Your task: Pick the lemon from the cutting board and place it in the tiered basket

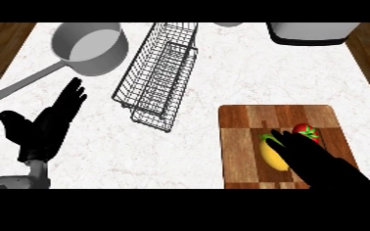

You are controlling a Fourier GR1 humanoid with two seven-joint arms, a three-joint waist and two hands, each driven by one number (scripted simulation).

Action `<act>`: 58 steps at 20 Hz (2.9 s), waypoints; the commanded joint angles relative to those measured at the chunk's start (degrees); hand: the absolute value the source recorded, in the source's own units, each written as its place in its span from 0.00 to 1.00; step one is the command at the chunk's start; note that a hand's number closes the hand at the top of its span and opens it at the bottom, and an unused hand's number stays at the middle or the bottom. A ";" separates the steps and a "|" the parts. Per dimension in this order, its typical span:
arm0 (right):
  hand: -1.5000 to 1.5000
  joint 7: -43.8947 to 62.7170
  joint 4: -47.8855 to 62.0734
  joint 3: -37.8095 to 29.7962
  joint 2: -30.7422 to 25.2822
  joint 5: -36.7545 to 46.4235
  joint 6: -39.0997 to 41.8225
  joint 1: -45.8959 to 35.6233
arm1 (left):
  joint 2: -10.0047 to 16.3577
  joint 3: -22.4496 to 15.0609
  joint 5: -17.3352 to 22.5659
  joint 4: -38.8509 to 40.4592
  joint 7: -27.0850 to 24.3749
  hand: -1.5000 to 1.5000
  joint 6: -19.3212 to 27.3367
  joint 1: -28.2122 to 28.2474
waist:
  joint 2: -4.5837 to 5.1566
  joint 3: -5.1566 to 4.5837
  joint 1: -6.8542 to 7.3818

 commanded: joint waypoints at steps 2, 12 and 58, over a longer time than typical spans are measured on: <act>0.00 1.01 7.90 5.82 7.37 9.61 -1.44 -2.36 | -1.52 0.79 -1.98 3.04 -0.62 0.50 -0.54 -2.34 | 0.12 0.09 0.00; 0.00 -6.48 22.32 4.15 12.44 18.51 -8.21 -0.70 | -2.09 3.92 -1.96 1.43 -0.45 0.50 -4.77 -0.46 | 0.07 0.10 -0.02; 1.00 -18.40 23.63 -24.80 23.98 11.17 -22.35 -12.44 | -6.57 7.06 -7.80 -1.07 3.05 0.50 -6.35 -0.50 | -0.28 0.07 -0.65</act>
